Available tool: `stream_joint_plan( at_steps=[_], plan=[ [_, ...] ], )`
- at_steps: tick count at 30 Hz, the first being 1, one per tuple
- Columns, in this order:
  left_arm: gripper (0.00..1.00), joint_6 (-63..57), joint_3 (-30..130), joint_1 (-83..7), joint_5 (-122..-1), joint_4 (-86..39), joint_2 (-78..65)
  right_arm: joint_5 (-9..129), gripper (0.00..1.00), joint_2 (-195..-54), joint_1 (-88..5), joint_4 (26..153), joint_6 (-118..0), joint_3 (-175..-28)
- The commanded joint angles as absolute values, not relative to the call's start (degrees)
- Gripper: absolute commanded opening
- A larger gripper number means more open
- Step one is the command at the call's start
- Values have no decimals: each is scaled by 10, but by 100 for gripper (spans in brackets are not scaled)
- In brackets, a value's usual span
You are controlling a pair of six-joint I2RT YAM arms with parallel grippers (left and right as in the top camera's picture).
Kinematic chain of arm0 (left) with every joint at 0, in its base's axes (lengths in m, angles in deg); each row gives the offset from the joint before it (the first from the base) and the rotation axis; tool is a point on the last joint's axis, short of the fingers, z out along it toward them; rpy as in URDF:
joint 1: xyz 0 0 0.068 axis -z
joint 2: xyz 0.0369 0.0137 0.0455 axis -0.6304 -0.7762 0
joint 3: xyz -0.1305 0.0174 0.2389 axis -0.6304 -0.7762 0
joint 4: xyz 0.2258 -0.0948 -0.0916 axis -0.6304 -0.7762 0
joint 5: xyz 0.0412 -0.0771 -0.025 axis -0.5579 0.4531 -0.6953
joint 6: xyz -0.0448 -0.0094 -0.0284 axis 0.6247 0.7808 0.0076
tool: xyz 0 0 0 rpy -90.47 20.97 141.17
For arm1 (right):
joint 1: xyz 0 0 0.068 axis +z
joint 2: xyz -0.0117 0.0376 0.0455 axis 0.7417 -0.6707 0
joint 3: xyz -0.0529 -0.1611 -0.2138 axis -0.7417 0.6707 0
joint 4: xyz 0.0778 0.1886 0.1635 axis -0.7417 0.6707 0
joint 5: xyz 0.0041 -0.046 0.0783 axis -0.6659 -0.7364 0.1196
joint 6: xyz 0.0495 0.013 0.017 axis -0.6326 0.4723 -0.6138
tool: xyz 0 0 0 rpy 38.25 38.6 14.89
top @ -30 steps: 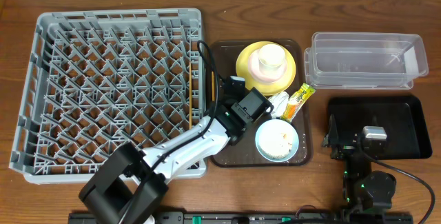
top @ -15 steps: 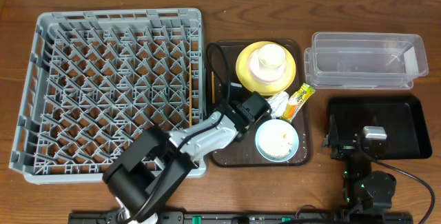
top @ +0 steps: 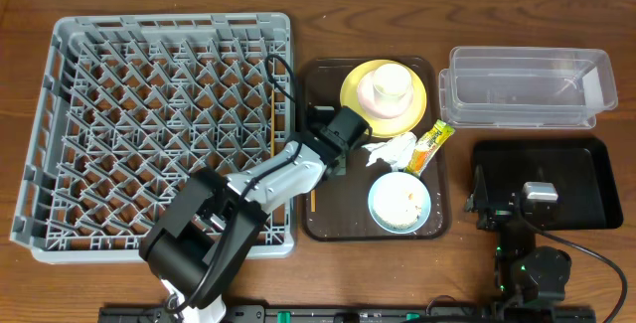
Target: Sort waste into correct bins and load items into the dishwasher rack
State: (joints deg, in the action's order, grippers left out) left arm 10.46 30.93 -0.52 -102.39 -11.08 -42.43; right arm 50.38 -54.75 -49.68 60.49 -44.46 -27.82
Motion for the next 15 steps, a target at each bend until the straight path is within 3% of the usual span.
stream_joint_plan(
  at_steps=[1, 15],
  plan=[
    [33, 107, 295, -20, -988, -121, -460, 504, 99, -544, -502, 607, -440, -278],
    [32, 76, 296, 12, -952, -74, -457, 504, 99, -544, -515, 607, -440, -278]
  ],
)
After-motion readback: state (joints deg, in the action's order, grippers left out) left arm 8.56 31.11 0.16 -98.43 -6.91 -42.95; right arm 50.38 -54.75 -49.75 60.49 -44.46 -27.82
